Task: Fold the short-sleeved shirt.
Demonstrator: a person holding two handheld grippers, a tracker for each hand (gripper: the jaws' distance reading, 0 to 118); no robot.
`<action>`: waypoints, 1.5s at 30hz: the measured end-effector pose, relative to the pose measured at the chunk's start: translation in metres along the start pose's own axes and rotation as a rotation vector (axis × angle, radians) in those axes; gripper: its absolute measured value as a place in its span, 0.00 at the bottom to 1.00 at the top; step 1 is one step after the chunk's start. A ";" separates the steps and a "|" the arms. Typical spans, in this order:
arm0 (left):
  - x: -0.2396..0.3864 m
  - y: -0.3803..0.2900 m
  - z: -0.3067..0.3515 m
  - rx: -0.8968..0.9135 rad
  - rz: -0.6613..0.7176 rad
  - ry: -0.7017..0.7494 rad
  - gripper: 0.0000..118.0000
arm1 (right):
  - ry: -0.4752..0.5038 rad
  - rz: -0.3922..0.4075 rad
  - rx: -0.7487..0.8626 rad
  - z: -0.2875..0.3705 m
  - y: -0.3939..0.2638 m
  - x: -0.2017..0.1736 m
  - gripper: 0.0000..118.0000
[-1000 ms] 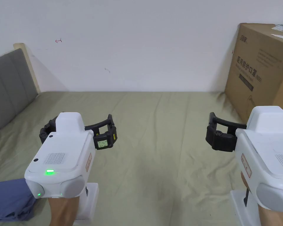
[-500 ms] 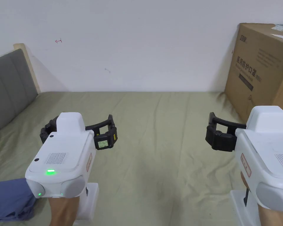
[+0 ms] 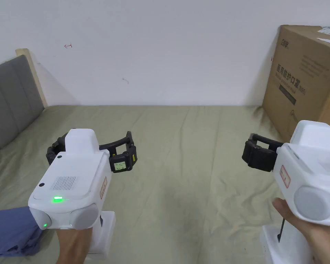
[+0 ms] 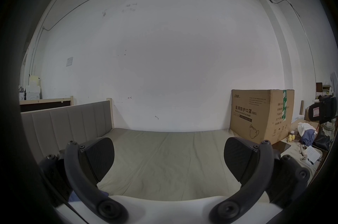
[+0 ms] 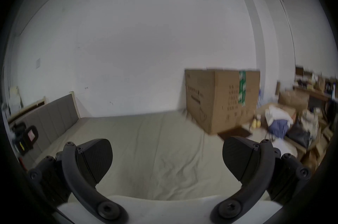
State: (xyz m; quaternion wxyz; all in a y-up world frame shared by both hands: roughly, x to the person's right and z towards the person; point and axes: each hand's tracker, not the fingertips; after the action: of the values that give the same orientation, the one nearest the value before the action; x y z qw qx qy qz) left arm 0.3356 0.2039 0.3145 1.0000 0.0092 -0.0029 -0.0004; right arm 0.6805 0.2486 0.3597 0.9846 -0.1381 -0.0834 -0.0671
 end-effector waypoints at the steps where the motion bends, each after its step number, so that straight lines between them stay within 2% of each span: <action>1: 0.000 0.000 0.000 -0.001 0.001 0.002 1.00 | -0.005 -0.032 -0.057 -0.002 0.002 0.001 1.00; 3: -0.001 0.000 -0.001 -0.001 0.004 0.002 1.00 | -0.038 -0.081 -0.169 -0.006 0.009 0.003 1.00; 6: -0.002 0.001 0.000 0.000 0.007 0.001 1.00 | -0.089 -0.123 -0.234 -0.008 0.012 0.003 1.00; 12: -0.003 0.000 -0.001 0.004 -0.003 0.006 1.00 | -0.094 -0.086 -0.283 -0.007 0.020 0.000 0.99; 21: -0.004 0.002 0.001 0.011 -0.008 0.007 1.00 | -0.080 -0.097 -0.271 -0.006 0.018 -0.004 0.99; 27: -0.003 0.003 0.003 0.016 -0.011 0.007 1.00 | -0.088 -0.050 -0.251 -0.009 0.012 -0.006 0.99; 34: -0.003 0.003 0.003 0.022 -0.023 0.010 1.00 | -0.101 -0.058 -0.264 -0.020 0.009 -0.001 0.99; 37: -0.004 0.003 0.002 0.023 -0.013 0.011 1.00 | -0.108 -0.038 -0.283 -0.026 0.006 -0.003 0.99; 40: -0.004 0.002 0.003 0.021 -0.012 0.008 1.00 | -0.079 -0.057 -0.256 -0.031 0.001 0.002 0.99; 43: -0.003 0.002 0.004 0.020 -0.023 0.006 1.00 | -0.004 -0.100 -0.154 -0.029 -0.005 0.009 0.99; 45: -0.003 0.002 0.003 0.023 -0.028 0.007 1.00 | 0.041 -0.098 -0.070 -0.025 -0.009 0.011 0.99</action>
State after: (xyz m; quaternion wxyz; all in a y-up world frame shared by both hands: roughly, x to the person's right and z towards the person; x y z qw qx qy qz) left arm 0.3327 0.2059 0.3178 0.9997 0.0207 0.0009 -0.0142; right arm 0.6940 0.2318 0.3400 0.9762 -0.1668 -0.0676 -0.1209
